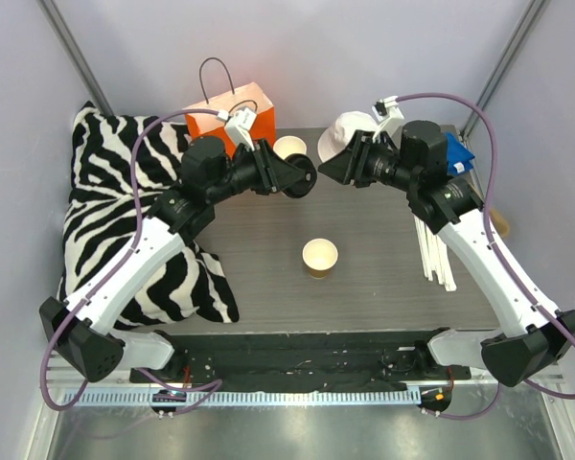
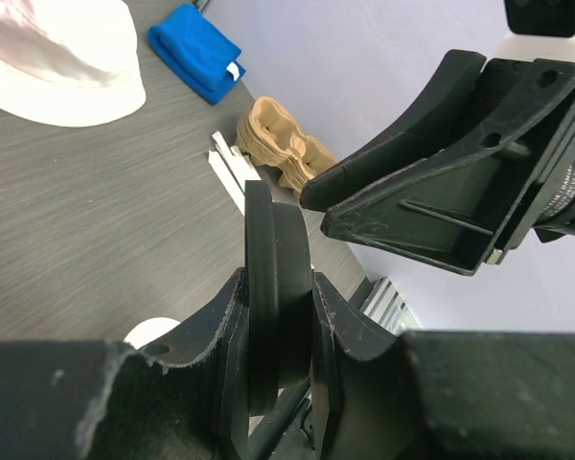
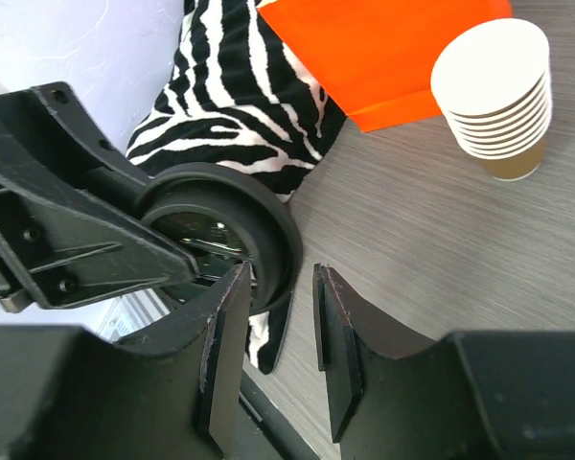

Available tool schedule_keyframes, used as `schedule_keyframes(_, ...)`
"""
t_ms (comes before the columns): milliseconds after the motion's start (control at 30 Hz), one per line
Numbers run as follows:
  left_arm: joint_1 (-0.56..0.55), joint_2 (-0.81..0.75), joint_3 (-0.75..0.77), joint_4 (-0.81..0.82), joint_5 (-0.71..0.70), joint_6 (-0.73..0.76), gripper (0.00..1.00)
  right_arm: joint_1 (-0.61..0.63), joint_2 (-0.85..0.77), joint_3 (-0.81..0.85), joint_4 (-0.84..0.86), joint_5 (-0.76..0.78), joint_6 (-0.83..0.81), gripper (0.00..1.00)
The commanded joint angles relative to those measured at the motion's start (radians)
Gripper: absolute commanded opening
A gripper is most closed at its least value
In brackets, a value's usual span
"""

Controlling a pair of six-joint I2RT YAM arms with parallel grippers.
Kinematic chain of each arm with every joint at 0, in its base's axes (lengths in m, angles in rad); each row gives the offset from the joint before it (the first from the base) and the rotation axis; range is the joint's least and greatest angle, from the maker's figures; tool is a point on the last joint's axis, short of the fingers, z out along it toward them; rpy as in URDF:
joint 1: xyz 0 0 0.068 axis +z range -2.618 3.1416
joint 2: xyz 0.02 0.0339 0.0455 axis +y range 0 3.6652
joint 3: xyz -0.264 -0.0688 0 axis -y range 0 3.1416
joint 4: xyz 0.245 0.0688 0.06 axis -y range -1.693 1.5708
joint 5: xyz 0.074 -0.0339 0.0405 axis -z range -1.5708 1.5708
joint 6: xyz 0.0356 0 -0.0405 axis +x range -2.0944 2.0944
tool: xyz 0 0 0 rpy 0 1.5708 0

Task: Pack the takeout coffee

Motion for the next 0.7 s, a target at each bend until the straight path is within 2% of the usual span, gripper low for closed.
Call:
schedule_keyframes(0, 0.007, 0.007, 0.013, 0.036, 0.003, -0.017, 0.0, 0.004, -0.017, -0.007, 0.041, -0.034, 0.022, 0.41)
schedule_keyframes(333, 0.007, 0.012, 0.008, 0.049, 0.012, -0.05, 0.0, 0.022, 0.006, -0.052, 0.069, -0.06, 0.047, 0.39)
schedule_keyframes(467, 0.007, 0.013, 0.0, 0.05, 0.017, -0.061, 0.0, 0.047, 0.0, -0.062, 0.081, -0.043, 0.028, 0.34)
schedule_keyframes(667, 0.006, 0.013, -0.006, 0.06, 0.028, -0.075, 0.0, 0.05, 0.006, -0.056, 0.079, -0.014, 0.025, 0.32)
